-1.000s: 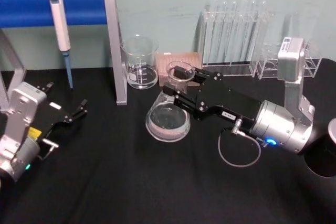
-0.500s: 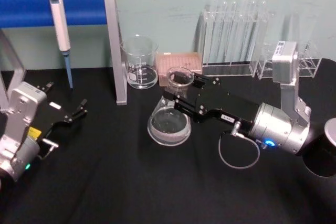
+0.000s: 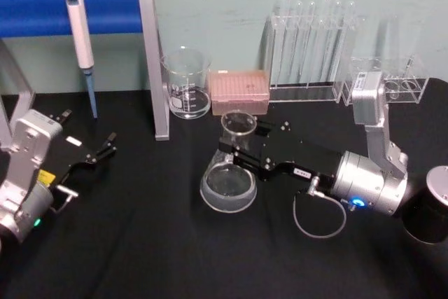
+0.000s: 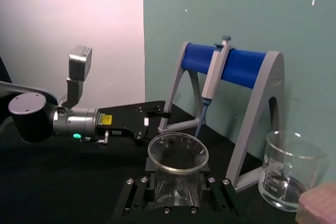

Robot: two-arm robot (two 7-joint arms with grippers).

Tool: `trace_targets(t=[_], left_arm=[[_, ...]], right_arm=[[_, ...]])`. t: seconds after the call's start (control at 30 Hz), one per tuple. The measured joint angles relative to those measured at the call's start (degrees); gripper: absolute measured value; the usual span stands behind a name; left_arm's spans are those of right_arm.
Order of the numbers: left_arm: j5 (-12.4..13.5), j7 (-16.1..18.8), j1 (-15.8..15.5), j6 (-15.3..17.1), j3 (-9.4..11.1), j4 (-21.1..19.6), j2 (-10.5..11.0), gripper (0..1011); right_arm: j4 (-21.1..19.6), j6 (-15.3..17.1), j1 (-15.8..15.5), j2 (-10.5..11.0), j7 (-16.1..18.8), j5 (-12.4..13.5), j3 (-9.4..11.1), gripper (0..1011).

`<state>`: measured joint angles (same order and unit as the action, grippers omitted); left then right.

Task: Grasp the erlenmeyer flask with one hand, shake it three times, then place it back.

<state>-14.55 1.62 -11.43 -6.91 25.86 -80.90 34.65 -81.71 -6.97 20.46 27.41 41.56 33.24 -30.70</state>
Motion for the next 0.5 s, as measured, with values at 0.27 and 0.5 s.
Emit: trace_targets(t=[0.27, 0.5], left_arm=[[0.0, 0.0, 0.0, 0.0, 0.0, 0.0, 0.0, 1001], [0.0, 0.0, 0.0, 0.0, 0.0, 0.0, 0.0, 1001]], right_arm=[[1.7, 0.3, -0.1, -0.1, 0.1, -0.5, -0.7, 450], [2.9, 0.3, -0.2, -0.6, 0.1, -0.9, -1.0, 450]])
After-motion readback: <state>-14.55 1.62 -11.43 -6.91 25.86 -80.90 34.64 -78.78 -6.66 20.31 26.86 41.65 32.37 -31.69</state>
